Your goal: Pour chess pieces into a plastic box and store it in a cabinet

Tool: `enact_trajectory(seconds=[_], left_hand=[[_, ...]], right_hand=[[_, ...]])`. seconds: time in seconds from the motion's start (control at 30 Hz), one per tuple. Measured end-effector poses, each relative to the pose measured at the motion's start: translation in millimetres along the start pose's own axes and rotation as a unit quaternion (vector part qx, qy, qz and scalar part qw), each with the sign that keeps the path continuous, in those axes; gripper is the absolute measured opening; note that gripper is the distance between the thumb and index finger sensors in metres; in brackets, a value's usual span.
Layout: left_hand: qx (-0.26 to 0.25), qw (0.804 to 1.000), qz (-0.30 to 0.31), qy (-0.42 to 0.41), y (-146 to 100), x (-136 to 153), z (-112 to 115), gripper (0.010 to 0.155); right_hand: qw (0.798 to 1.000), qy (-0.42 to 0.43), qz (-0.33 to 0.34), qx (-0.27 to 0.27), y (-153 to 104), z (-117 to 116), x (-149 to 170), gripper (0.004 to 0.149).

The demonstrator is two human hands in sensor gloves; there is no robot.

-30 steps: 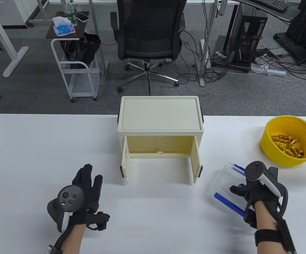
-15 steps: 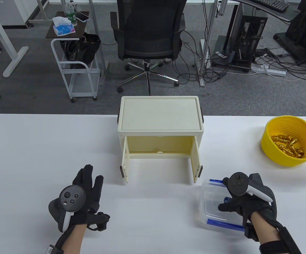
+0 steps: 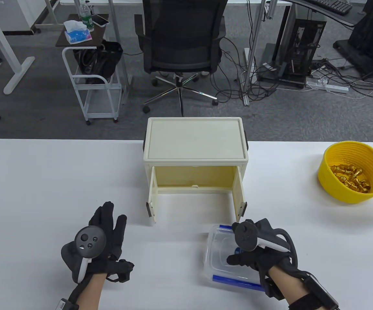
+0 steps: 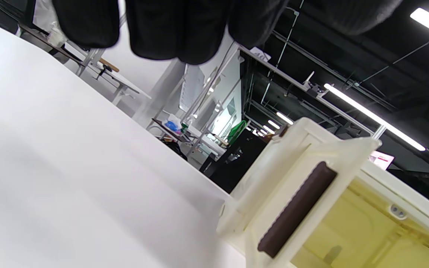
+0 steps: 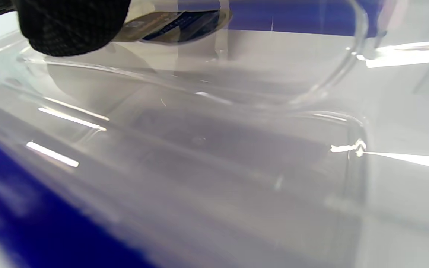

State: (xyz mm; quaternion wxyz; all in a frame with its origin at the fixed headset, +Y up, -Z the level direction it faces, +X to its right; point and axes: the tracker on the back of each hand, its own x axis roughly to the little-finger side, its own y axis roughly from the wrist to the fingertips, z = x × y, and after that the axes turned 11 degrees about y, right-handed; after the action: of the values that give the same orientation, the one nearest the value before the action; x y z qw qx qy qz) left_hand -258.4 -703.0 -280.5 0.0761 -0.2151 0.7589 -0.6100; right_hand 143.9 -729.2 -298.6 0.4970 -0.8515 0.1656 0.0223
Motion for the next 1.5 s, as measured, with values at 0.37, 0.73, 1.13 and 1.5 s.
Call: enact_trajectory(seconds=[0.37,0.73,1.13,1.5], left_hand=[[0.007,1.000,0.001,0.017,-0.5,-1.0,3.6,0.068],[0.010,1.000,0.005,0.026,-1.1,-3.1,5.1,0.068],[0.016,0.999,0.024,0.030,-2.8,-10.0,7.8,0.068],[0.060,0.994,0.091,0.027,-17.2,-45.6,12.5,0.069]], right_hand=[[0.992,-0.067,-0.110,0.008,37.4,3.0,-64.2,0.102],[0.960,-0.022,-0.276,0.035,79.9,14.7,-98.5,0.103],[0.939,0.019,-0.341,0.032,90.5,22.4,-103.9,0.102],[0.973,0.076,-0.162,0.149,13.2,36.7,-85.9,0.082]])
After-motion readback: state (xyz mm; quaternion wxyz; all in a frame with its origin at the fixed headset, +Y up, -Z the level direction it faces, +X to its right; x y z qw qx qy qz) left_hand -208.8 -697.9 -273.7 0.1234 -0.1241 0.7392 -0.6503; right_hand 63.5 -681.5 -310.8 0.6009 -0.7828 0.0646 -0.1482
